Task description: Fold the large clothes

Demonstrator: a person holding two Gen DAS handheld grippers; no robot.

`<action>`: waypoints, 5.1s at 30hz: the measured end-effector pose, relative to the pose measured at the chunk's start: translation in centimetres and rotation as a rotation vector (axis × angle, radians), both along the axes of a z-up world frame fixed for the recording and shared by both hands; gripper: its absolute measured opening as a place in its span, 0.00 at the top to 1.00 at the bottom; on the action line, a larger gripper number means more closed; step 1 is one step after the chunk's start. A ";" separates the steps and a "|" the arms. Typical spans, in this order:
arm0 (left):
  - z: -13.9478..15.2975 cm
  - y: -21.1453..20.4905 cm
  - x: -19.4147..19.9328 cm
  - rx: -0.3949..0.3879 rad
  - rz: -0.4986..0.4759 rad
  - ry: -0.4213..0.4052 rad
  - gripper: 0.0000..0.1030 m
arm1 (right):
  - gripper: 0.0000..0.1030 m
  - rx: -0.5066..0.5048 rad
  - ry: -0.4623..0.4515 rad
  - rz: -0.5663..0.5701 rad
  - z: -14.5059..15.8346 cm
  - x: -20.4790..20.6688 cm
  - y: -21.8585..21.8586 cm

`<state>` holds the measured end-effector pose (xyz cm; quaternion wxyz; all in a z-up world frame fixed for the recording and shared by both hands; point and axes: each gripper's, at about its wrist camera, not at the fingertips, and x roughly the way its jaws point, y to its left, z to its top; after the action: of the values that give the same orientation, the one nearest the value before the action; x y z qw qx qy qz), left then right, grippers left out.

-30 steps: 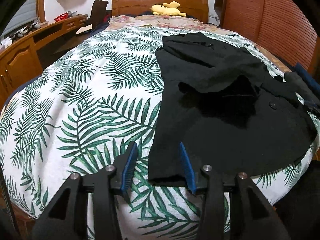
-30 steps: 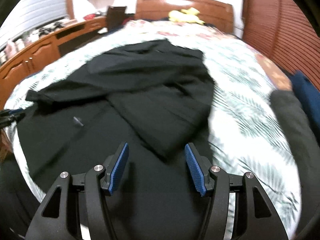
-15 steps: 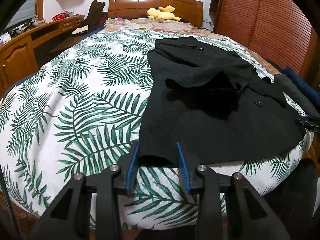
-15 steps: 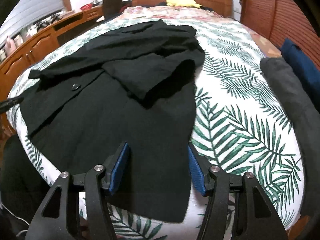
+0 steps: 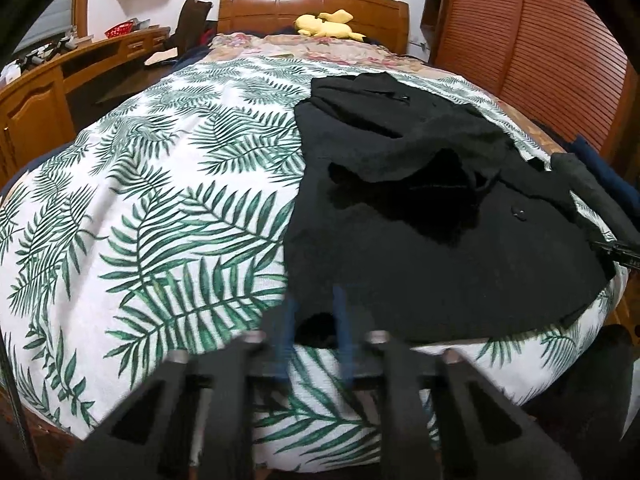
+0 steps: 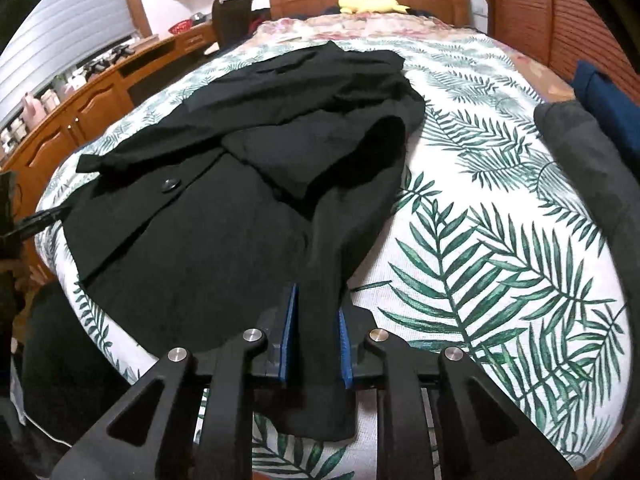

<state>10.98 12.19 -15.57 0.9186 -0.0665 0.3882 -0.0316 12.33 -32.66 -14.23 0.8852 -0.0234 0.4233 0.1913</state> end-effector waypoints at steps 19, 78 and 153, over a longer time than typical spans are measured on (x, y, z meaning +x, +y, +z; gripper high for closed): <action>17.7 -3.1 -11.0 0.087 -0.024 -0.388 0.99 | 0.97 0.037 -0.374 0.027 17.1 -8.6 0.3; 11.2 -4.0 19.4 0.053 -0.002 -0.312 0.99 | 0.96 -0.242 -0.241 -0.091 6.6 23.5 3.1; 5.9 -11.6 10.3 0.041 -0.263 -0.138 0.82 | 0.41 -0.219 -0.113 -0.094 2.0 9.4 6.9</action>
<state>21.33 0.54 -9.70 0.9322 0.0061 0.3300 -0.1483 21.70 -25.74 -12.21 0.9078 -0.1107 0.3917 0.1009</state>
